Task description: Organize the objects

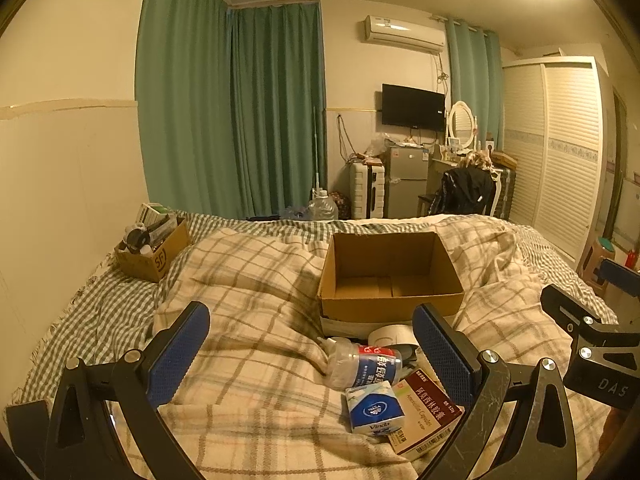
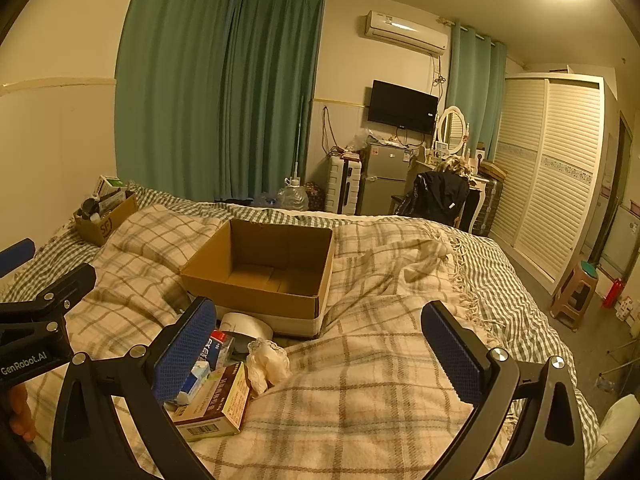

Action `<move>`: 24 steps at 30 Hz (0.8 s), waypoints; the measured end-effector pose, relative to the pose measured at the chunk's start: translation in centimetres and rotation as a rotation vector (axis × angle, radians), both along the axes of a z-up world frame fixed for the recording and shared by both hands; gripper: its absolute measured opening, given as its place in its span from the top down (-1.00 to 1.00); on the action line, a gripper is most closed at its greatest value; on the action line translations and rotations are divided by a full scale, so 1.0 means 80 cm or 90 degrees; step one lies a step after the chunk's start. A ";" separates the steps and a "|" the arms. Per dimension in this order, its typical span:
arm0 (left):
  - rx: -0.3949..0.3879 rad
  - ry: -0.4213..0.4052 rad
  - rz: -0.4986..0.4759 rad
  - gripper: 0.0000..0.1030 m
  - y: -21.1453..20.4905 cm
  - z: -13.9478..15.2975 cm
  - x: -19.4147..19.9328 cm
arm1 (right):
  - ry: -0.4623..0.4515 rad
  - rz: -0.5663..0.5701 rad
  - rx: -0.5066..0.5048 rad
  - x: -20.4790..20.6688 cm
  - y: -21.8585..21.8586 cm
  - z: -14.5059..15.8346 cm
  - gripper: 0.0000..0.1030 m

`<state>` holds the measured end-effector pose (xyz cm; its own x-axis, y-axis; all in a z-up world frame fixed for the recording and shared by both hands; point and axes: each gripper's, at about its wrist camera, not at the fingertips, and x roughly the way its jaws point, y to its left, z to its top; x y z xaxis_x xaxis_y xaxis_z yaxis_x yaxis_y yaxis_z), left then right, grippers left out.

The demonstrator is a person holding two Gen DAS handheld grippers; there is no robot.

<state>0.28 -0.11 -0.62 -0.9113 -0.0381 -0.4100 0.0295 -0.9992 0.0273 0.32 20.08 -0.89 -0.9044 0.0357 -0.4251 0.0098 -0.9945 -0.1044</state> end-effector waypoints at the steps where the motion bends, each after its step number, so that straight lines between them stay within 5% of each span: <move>1: 0.002 0.001 0.001 -1.00 0.000 0.001 0.000 | 0.000 0.000 0.000 0.000 0.000 0.000 -0.99; 24: 0.022 -0.033 -0.008 -1.00 0.023 -0.002 -0.021 | 0.007 0.012 0.031 -0.001 0.007 0.002 -0.99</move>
<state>-1.39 1.70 -0.74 -0.8890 -0.0126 -0.4576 0.0170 -0.9998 -0.0054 0.22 20.66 -0.69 -0.9100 0.0389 -0.4127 0.0272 -0.9879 -0.1530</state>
